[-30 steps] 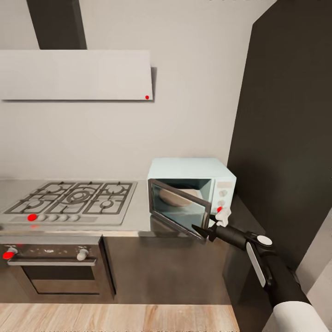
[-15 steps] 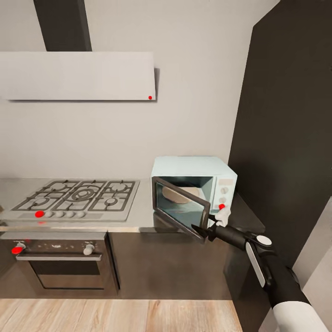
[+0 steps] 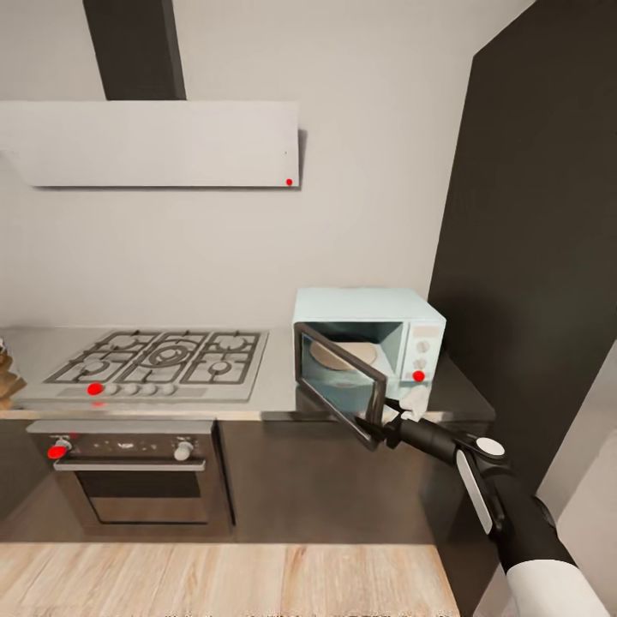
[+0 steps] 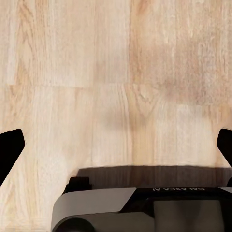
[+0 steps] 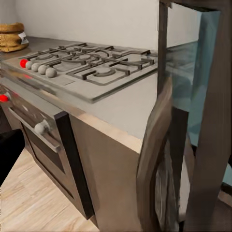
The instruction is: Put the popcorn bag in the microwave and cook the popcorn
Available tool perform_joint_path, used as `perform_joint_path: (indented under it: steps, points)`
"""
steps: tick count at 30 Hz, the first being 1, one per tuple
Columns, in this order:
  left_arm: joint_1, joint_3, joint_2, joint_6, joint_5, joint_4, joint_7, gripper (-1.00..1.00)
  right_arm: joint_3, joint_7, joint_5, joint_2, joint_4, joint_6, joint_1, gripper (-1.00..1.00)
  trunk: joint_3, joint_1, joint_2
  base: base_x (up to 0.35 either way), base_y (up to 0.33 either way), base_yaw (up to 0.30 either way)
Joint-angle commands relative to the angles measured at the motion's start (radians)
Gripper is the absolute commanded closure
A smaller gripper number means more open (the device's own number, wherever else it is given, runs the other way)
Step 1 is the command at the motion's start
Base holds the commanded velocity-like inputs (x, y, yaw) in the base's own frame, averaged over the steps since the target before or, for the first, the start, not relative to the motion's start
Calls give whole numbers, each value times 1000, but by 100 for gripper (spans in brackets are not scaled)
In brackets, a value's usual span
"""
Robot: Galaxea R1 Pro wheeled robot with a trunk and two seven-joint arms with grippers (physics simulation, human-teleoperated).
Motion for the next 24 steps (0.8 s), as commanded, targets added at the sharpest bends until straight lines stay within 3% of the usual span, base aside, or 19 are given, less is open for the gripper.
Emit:
perform_joint_path:
  steps: [1, 24]
  points:
    - [-1, 0, 0, -4, 1, 1, 1, -100, -1, 6, 0, 1, -1, 9, -1, -100, -1, 0, -1, -182, 171, 0]
    - [-1, 0, 0, -4, 2, 1, 1, -100, -1, 6, 1, 1, -1, 9, -1, -100, -1, 0, -1, -85, 93, 0]
